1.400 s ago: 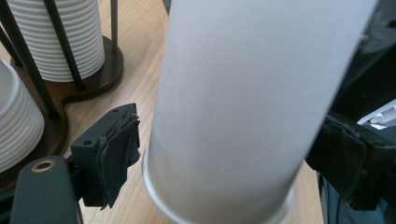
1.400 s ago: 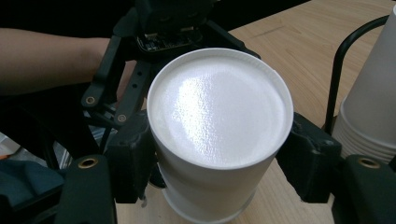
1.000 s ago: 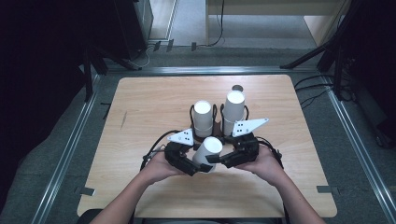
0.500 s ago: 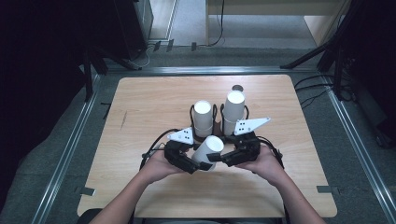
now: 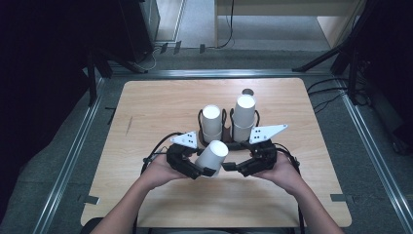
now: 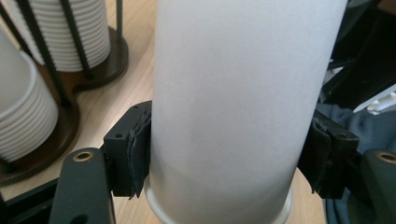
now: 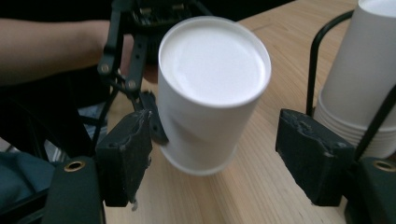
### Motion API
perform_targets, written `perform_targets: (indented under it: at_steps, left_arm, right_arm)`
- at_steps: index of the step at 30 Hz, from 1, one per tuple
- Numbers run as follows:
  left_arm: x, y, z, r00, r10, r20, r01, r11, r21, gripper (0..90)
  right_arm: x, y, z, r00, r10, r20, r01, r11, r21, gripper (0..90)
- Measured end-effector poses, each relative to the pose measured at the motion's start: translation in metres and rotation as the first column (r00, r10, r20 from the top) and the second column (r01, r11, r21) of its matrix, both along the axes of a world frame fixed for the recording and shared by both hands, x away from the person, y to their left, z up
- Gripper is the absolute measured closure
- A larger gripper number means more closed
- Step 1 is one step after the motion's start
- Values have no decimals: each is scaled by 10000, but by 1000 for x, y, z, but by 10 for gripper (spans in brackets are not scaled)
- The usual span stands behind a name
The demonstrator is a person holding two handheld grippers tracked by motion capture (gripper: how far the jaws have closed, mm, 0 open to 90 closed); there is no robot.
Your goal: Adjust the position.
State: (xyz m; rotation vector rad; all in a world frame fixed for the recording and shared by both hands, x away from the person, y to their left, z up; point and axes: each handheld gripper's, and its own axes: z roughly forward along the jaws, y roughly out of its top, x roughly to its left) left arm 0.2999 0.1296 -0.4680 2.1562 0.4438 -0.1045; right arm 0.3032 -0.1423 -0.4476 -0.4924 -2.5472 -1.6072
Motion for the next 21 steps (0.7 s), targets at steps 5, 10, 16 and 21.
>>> perform_targets:
  at_steps: [5, 10, 16, 21]
  left_arm:
    - [3, 5, 6, 9996, 158, 229, -164, 9996, 231, 281]
    - [8, 8, 12, 9989, 173, 428, -202, 9975, 681, 283]
    - [11, 8, 15, 9975, 12, 707, -122, 9878, 1550, 281]
    - [13, 5, 17, 9961, -423, 773, 250, 9768, 2127, 280]
  right_arm:
    - [-3, -1, -5, 9999, -16, 163, 25, 9987, -508, 272]
    - [-5, 6, -13, 9990, 33, 435, 26, 9910, -1341, 272]
    - [-4, 5, -17, 9993, -51, 362, 105, 9884, -1518, 272]
    - [-2, 1, -18, 9993, -177, 344, 227, 9886, -1489, 272]
